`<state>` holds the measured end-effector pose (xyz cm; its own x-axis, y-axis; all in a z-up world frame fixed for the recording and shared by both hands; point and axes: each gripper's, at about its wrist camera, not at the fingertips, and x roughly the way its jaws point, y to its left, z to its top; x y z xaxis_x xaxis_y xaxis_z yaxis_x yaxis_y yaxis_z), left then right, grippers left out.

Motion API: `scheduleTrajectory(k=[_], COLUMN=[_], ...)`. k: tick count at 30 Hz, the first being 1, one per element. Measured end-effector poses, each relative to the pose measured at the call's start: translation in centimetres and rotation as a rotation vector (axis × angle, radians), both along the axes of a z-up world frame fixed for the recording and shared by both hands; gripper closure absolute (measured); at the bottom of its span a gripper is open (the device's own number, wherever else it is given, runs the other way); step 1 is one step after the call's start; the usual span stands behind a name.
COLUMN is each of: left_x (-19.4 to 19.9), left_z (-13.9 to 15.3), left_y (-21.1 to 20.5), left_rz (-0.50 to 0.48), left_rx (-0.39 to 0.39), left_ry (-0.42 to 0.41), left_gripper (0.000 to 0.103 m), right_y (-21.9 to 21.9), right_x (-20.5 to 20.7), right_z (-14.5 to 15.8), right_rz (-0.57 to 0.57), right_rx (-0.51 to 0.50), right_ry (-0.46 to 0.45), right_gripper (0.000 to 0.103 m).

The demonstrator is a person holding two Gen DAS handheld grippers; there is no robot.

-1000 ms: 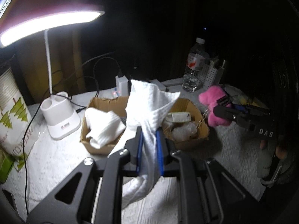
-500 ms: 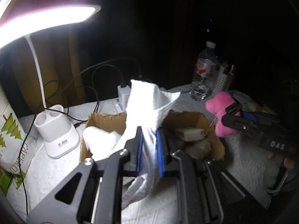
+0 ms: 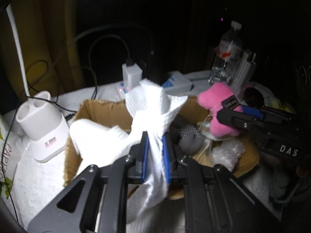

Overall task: Organize soft objects
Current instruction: 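Lower the plush toy and paper towel into the box and open both grippers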

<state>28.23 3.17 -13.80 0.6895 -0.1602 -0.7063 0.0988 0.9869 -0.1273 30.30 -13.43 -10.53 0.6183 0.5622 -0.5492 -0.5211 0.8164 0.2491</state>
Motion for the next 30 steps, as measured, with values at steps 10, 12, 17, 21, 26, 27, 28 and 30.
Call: scheduleTrajectory(k=[10, 12, 17, 21, 26, 27, 28, 30], left_x=[1.2, 1.3, 0.8, 0.0, -1.5, -1.8, -2.1, -2.6], left_z=[-2.5, -2.7, -1.9, -0.9, 0.3, 0.6, 0.9, 1.3], left_y=[-0.3, -0.4, -0.6, -0.6, 0.5, 0.7, 0.9, 1.0], left_rz=[-0.006, -0.005, 0.003, 0.012, 0.043, 0.051, 0.055, 0.061], left_rx=[0.011, 0.012, 0.036, 0.048, 0.046, 0.036, 0.034, 0.038], left_ry=[0.077, 0.079, 0.067, 0.047, 0.026, 0.018, 0.014, 0.005], left_gripper=[0.087, 0.086, 0.077, 0.072, 0.042, 0.041, 0.041, 0.041], right_y=[2.3, 2.3, 2.1, 2.1, 2.1, 2.0, 1.9, 1.8], right_x=[1.0, 0.9, 0.7, 0.0, -0.9, -1.1, -1.3, -1.7], right_z=[-2.6, -2.5, -2.0, -1.4, -0.6, -0.5, -0.4, -0.2], right_rz=[0.034, 0.034, 0.028, 0.025, 0.015, 0.014, 0.012, 0.009], right_rx=[-0.072, -0.067, -0.063, -0.065, -0.080, -0.079, -0.080, -0.083], right_ry=[0.043, 0.048, 0.053, 0.044, 0.021, 0.020, 0.019, 0.017], right_gripper=[0.068, 0.068, 0.055, 0.049, 0.048, 0.048, 0.048, 0.048])
